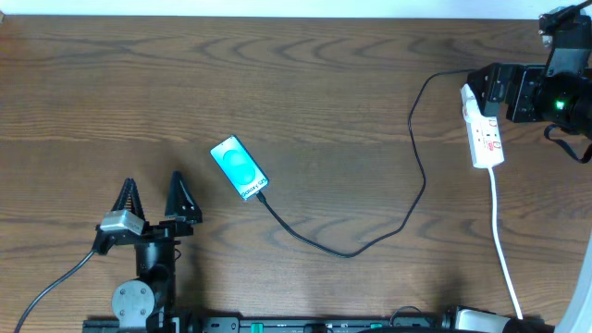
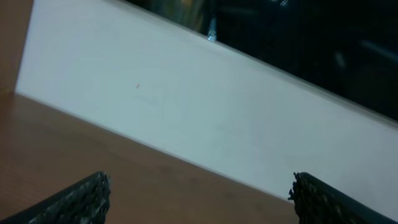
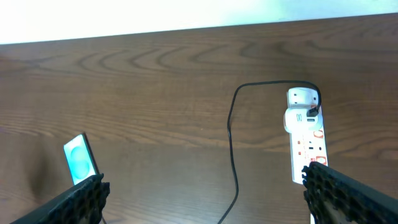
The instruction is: Plug charger to phone and switch on socket
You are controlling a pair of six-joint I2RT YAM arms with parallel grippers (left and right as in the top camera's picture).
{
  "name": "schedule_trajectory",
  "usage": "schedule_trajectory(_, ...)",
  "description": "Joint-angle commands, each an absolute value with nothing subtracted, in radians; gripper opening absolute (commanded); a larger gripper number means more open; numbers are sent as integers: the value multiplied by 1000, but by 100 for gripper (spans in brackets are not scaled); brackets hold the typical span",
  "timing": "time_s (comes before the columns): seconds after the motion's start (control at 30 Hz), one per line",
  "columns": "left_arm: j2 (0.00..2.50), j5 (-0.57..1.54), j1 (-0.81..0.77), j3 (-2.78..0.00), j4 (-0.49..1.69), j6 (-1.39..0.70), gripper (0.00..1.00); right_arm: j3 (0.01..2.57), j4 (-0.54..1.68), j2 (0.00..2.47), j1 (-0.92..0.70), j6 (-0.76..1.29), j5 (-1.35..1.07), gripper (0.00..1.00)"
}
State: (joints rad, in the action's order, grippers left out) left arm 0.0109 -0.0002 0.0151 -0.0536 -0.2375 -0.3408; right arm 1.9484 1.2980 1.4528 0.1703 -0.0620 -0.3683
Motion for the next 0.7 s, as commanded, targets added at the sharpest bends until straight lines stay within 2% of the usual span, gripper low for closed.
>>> schedule_trajectory(0.0,1,-8,32,-52,-176,-346,93,1954,1299,1453,163,-57,-368,99)
schedule_trajectory(0.3,1,-8,33,-52,171,-358,93,1954,1299,1453,163,-57,-368,99)
schedule_trajectory(0.67,3,-9,33,-52,182,-353,93,1954,1299,1453,163,-57,-368,99)
